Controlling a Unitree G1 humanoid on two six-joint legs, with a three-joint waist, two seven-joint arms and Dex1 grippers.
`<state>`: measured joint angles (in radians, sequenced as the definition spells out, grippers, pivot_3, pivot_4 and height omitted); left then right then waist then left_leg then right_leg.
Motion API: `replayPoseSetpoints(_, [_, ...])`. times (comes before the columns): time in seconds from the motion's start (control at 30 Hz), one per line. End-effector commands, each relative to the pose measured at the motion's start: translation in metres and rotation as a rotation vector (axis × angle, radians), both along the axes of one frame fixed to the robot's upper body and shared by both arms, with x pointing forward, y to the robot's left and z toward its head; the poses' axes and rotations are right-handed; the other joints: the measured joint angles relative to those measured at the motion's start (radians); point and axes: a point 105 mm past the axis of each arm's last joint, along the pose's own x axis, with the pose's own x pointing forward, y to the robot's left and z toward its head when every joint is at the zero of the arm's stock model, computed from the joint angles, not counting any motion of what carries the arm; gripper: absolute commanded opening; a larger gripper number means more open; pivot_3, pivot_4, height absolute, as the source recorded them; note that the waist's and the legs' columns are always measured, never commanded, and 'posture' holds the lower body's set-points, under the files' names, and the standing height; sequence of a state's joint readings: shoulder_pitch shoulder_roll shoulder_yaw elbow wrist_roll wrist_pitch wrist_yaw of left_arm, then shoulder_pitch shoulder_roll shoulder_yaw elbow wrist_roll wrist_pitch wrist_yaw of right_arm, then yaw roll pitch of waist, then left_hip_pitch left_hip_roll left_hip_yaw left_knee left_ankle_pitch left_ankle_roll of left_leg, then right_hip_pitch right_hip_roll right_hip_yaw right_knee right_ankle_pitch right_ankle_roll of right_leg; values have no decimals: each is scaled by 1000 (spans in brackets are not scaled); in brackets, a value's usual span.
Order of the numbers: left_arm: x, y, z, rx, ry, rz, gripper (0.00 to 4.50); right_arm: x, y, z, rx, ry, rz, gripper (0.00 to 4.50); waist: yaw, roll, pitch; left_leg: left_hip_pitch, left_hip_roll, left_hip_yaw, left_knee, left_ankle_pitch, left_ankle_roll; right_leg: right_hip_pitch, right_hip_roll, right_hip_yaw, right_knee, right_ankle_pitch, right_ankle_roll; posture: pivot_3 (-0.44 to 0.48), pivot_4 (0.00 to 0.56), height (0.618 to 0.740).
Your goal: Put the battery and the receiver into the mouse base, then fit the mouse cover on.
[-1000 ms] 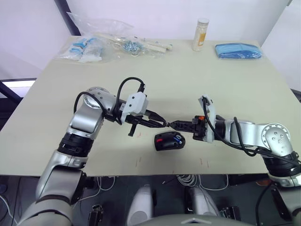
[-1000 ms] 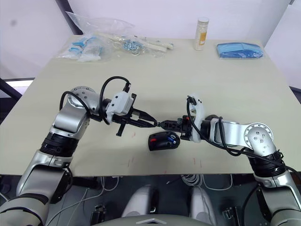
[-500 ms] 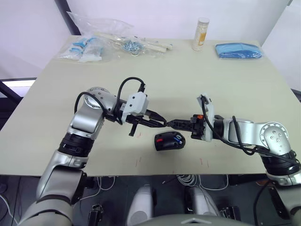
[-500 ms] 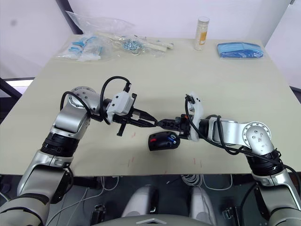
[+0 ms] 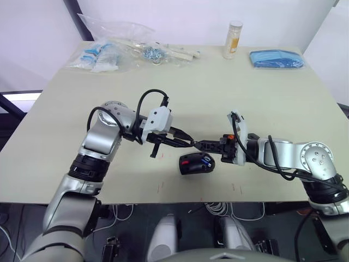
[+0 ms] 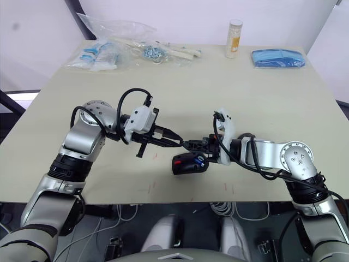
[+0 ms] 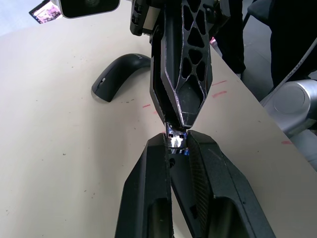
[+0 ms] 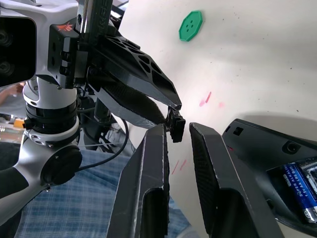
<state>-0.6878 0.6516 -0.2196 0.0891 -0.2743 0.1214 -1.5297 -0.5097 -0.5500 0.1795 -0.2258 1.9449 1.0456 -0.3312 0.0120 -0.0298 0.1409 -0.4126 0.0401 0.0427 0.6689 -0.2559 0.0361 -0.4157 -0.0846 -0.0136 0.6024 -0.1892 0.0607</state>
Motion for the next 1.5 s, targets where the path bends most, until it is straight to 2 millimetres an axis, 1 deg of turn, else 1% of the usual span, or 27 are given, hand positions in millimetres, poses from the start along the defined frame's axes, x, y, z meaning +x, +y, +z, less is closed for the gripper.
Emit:
replayPoseSetpoints(0.03, [-3, -3, 5, -7, -25, -26, 46, -1, 1, 13, 33, -32, 12, 120, 0, 0, 0, 0, 0, 0, 0, 0, 0, 0, 0, 0, 0, 0, 0, 0, 150, 740])
replayPoseSetpoints(1.17, [-1, -2, 3, -2, -46, -27, 46, 1, 1, 18, 47, -48, 12, 120, 0, 0, 0, 0, 0, 0, 0, 0, 0, 0, 0, 0, 0, 0, 0, 0, 150, 740])
replayPoseSetpoints(1.2, [0, -2, 3, -1, -47, -26, 46, 2, 1, 18, 42, -50, 10, 398, 0, 0, 0, 0, 0, 0, 0, 0, 0, 0, 0, 0, 0, 0, 0, 0, 150, 740])
replayPoseSetpoints(1.23, [0, -2, 3, 0, -48, -26, 46, 2, 1, 18, 38, -51, 7, 398, 0, 0, 0, 0, 0, 0, 0, 0, 0, 0, 0, 0, 0, 0, 0, 0, 150, 740])
replayPoseSetpoints(1.27, [0, -2, 3, -1, -48, -26, 46, 3, 1, 18, 36, -51, 2, 917, 0, 0, 0, 0, 0, 0, 0, 0, 0, 0, 0, 0, 0, 0, 0, 0, 150, 740])
replayPoseSetpoints(1.3, [0, -2, 3, -1, -48, -26, 46, 3, 0, 18, 35, -50, -1, 1105, 0, 0, 0, 0, 0, 0, 0, 0, 0, 0, 0, 0, 0, 0, 0, 0, 150, 740])
replayPoseSetpoints(1.33, [0, -2, 3, -1, -49, -26, 46, 3, 1, 18, 35, -50, -1, 1494, 1, 0, 0, 0, 0, 0, 0, 0, 0, 0, 0, 0, 0, 0, 0, 0, 150, 740])
replayPoseSetpoints(1.5, [1, -2, 3, -2, -50, -23, 46, 2, 1, 17, 32, -51, 4, 1494, 0, 0, 0, 0, 0, 0, 0, 0, 0, 0, 0, 0, 0, 0, 0, 0, 150, 740])
